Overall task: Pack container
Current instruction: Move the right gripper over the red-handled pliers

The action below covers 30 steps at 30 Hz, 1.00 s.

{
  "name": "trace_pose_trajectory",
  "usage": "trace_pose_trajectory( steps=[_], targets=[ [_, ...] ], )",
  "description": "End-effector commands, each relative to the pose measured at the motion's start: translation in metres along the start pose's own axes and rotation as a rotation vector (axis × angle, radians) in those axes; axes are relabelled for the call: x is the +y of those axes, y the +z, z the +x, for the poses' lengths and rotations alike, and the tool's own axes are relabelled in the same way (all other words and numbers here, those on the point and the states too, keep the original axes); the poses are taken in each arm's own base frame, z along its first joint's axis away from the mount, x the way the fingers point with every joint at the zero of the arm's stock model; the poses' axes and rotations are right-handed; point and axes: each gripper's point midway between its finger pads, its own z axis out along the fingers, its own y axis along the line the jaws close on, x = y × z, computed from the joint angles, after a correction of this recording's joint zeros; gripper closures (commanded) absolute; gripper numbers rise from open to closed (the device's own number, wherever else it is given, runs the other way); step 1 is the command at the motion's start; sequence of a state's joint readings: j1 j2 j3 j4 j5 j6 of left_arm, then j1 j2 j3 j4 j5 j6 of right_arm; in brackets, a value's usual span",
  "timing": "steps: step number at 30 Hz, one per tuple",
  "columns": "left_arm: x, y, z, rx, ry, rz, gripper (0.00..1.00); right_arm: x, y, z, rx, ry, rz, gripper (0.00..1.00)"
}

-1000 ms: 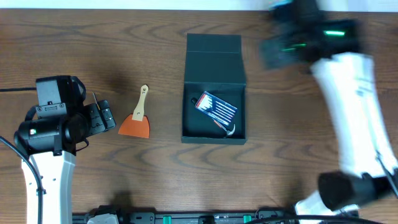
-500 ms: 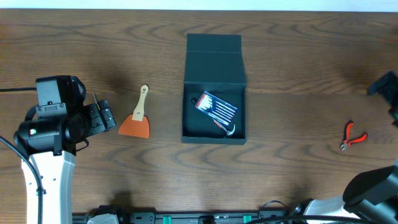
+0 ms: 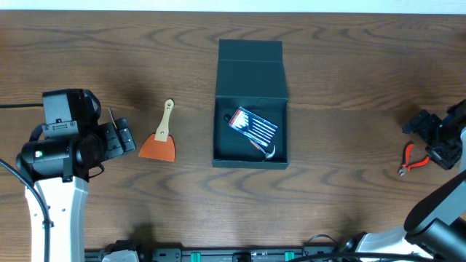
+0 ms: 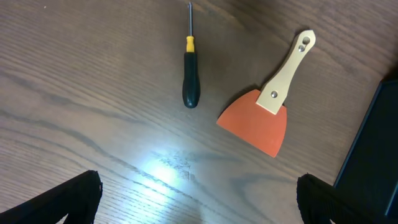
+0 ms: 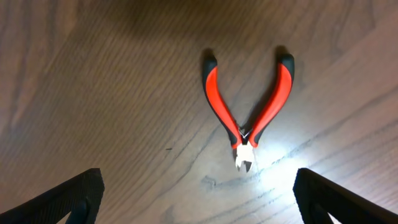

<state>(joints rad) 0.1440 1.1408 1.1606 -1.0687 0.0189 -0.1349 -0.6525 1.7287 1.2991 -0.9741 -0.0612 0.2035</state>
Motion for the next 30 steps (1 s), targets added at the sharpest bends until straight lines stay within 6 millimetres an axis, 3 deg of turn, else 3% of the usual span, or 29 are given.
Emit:
trace_pose_trajectory(
  steps=[1, 8, 11, 30],
  targets=[
    [0.002, -0.006, -0.005, -0.022, -0.015, -0.006, 0.02, -0.006, 0.018, 0.002, 0.047, -0.039, 0.026, 0.02],
    [0.002, -0.006, -0.004, -0.021, -0.015, -0.006, 0.02, -0.012, 0.058, 0.010, 0.143, -0.048, 0.057, 0.02],
    [0.002, -0.006, -0.004, -0.022, -0.016, -0.006, 0.01, -0.012, 0.066, 0.008, 0.143, -0.055, 0.057, 0.03],
    [0.002, -0.006, -0.004, -0.022, -0.016, -0.006, 0.02, -0.005, 0.074, -0.008, 0.082, -0.210, 0.046, 0.05]
  ],
)
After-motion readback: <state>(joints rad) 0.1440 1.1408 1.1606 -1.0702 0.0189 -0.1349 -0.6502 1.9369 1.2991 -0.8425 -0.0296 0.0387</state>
